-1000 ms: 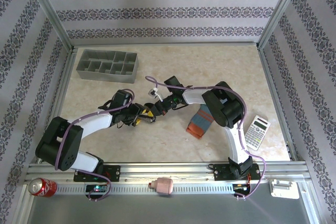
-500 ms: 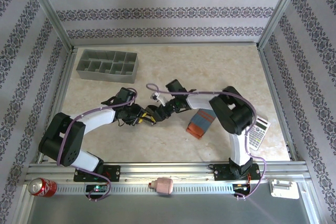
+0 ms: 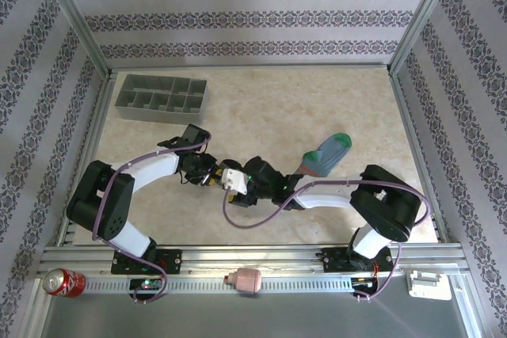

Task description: Roll the socks

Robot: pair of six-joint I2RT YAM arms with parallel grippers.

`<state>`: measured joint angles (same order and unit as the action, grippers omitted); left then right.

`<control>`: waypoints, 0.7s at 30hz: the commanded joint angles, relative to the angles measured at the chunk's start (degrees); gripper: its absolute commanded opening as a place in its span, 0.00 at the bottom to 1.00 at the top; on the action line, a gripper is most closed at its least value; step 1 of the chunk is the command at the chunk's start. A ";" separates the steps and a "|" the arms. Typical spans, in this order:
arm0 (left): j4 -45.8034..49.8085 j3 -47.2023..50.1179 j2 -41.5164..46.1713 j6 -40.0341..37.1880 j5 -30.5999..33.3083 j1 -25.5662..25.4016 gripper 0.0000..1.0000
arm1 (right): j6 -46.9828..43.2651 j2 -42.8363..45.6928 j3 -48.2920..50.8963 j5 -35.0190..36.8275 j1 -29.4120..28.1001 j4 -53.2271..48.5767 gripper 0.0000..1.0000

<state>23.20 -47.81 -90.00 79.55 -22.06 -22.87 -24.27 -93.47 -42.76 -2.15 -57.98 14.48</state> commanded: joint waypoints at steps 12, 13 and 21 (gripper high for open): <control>12.47 0.20 -4.16 -1.51 3.28 -0.37 0.24 | -13.12 -13.98 -9.63 17.47 -4.19 0.87 0.54; 12.48 0.20 -3.93 -1.59 3.34 -0.48 0.24 | -12.76 -14.24 -9.83 17.28 -4.21 0.46 0.47; 12.89 -0.44 -1.23 -1.77 3.69 -0.35 0.31 | -7.66 -15.42 -9.30 12.97 -3.66 -5.92 0.04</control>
<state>25.96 -49.76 -90.89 78.22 -20.71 -22.85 -34.63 -106.67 -51.90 13.19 -61.76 14.06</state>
